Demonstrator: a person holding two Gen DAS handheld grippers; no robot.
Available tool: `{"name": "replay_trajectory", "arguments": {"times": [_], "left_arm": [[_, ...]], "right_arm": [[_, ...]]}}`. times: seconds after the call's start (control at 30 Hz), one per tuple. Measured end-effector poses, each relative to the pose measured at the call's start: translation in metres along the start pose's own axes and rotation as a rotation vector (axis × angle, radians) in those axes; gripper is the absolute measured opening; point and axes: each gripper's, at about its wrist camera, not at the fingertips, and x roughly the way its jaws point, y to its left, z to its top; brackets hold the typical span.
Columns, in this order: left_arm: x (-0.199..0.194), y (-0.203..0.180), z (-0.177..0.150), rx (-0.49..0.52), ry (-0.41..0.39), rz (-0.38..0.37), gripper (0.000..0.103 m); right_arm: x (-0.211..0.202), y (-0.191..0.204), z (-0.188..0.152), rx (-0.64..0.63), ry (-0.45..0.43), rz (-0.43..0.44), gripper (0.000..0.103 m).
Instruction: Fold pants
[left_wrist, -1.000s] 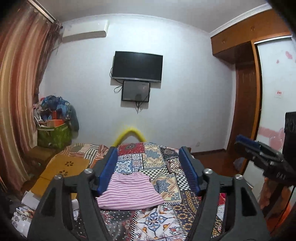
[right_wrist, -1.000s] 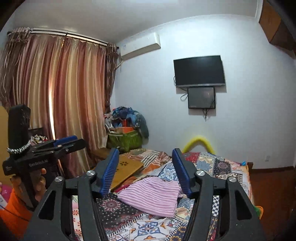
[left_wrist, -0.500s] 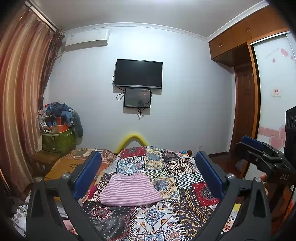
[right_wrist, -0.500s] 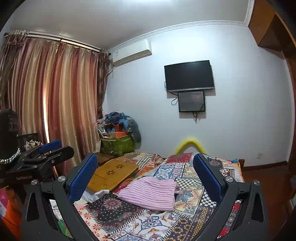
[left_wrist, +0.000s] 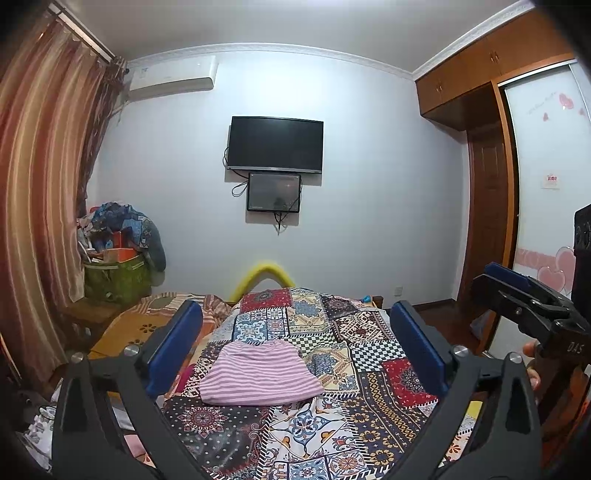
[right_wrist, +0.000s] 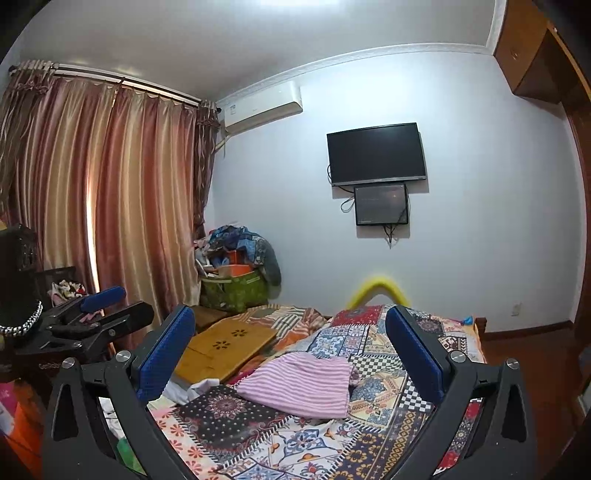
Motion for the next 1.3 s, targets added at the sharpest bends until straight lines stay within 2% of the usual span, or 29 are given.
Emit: {"name": "replay_trajectory", "arguments": {"times": [1.3], "left_arm": [[0.0037, 0.0000, -0.0050, -0.003, 0.017, -0.002, 0.103]], "right_arm": [[-0.0009, 0.0013, -0.0018, -0.002, 0.030, -0.004, 0.103]]}}
